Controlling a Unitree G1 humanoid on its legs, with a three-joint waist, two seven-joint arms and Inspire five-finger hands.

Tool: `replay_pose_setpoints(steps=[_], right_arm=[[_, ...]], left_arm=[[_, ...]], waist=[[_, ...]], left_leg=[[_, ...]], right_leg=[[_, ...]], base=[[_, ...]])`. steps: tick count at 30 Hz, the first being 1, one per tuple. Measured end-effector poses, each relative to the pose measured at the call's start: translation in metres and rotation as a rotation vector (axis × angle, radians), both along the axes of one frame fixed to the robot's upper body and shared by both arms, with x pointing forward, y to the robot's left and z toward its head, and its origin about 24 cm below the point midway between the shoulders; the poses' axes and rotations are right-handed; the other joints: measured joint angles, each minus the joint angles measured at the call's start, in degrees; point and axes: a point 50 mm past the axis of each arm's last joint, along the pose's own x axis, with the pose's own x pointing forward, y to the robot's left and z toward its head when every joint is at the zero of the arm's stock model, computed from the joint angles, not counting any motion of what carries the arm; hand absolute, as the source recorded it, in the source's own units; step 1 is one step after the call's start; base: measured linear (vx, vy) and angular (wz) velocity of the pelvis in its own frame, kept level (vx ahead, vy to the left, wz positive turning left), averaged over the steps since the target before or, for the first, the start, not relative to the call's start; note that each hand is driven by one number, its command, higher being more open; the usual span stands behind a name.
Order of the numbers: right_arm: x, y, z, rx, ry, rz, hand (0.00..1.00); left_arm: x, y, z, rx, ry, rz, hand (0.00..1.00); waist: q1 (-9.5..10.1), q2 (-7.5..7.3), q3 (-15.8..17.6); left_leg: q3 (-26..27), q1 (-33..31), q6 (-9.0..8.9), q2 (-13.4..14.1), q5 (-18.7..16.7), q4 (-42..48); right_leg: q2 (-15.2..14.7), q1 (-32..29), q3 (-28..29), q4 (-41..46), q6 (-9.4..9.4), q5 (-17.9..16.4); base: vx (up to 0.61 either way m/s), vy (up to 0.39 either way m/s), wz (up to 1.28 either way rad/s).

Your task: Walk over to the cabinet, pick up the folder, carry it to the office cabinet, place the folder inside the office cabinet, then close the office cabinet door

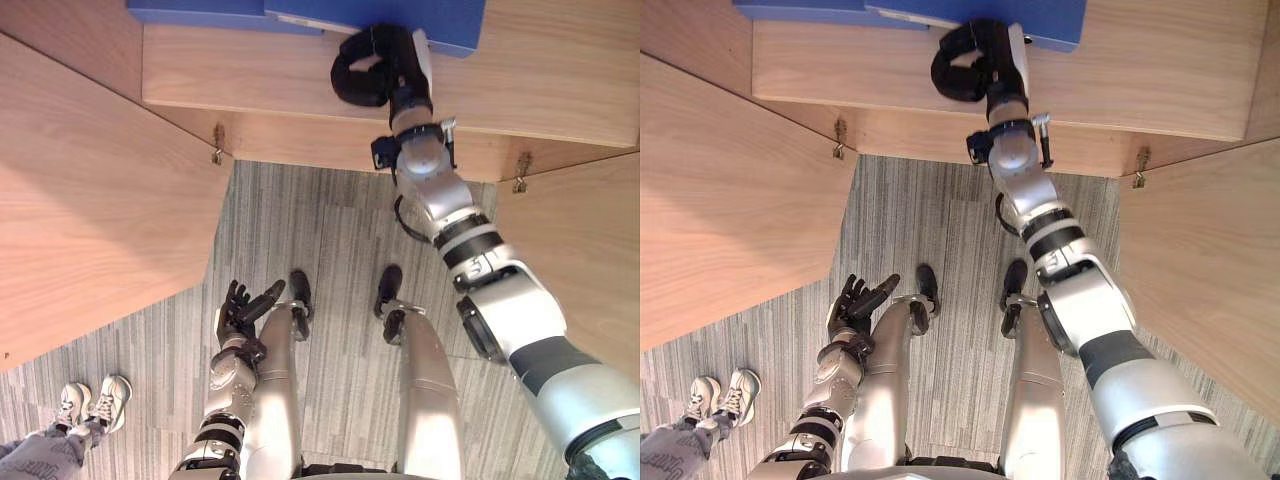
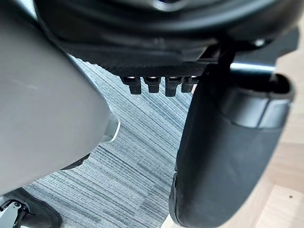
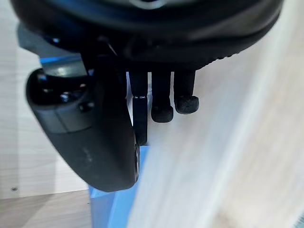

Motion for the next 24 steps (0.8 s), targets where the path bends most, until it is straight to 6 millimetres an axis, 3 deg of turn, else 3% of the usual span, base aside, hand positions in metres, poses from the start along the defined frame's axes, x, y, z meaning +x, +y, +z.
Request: replay_pose_setpoints(steps=[1, 6, 10, 12, 14, 18, 24], right_arm=[[0.002, -0.019, 0.024, -0.039, -0.041, -0.075, 0.0], [0.004, -0.024, 0.024, -0.039, -0.029, -0.092, 0.0], [-0.004, -0.049, 0.022, 0.047, -0.077, -0.108, 0.0], [-0.016, -0.068, 0.001, 0.114, -0.103, -0.128, 0.0], [-0.026, -0.071, -0.022, 0.123, -0.099, -0.119, 0.0], [-0.065, -0.053, -0.077, 0.127, -0.101, 0.041, 0.0], [-0.118, -0.032, -0.213, 0.113, 0.295, 0.172, 0.0]], left_arm=[[0.004, -0.007, 0.005, -0.007, -0.027, -0.026, 1.0], [0.005, -0.01, 0.008, -0.014, -0.04, -0.031, 1.0], [0.005, -0.012, 0.009, -0.023, -0.047, -0.027, 1.0], [0.003, -0.012, 0.006, -0.026, -0.031, -0.032, 1.0], [-0.003, -0.013, 0.001, -0.031, -0.014, -0.034, 1.0], [-0.02, -0.009, -0.012, -0.025, 0.042, -0.032, 1.0], [-0.054, -0.001, -0.041, 0.064, 0.195, -0.125, 1.0]], waist=[[0.31, 0.06, 0.01], [0.32, 0.14, 0.02], [0.33, 0.17, 0.03], [0.05, 0.18, 0.03], [-0.45, 0.18, 0.03], [-1.95, 0.13, 0.01], [-2.86, -0.16, -1.02]], left_leg=[[-1.59, -1.5, -0.13, -2.0, 1.82, -1.56], [-1.59, -1.52, -0.18, -2.15, 2.01, -1.47], [-1.72, -1.29, -0.15, -1.85, 2.02, -0.52], [-1.17, 0.92, -0.03, -1.33, 1.73, -0.22], [-0.23, 4.01, 0.15, -0.8, 0.99, -0.39], [1.27, 11.2, -0.46, 0.37, -0.83, -1.81], [3.24, 26.52, -1.83, 0.17, 1.77, -13.37]], right_leg=[[-1.93, -0.6, -2.02, 0.23, -0.22, -0.12], [-2.17, -0.77, -2.0, 0.79, -0.43, -0.25], [-2.03, -0.13, -2.32, 1.0, -0.53, -0.32], [-1.82, 2.5, -2.49, 0.7, -0.56, -0.38], [-1.41, 5.35, -2.05, 0.09, -0.59, -0.46], [-0.05, 11.81, -0.94, -2.63, -0.56, -0.91], [2.18, 25.55, -0.58, -13.1, 0.12, 1.65]], base=[[-0.05, -0.006, 0.61], [-0.01, -0.003, 0.12], [0.0, 0.0, 0.0], [0.03, 0.002, -0.02], [0.01, -0.001, -0.18], [-0.02, -0.011, -0.23], [0.08, -0.042, -0.11]])
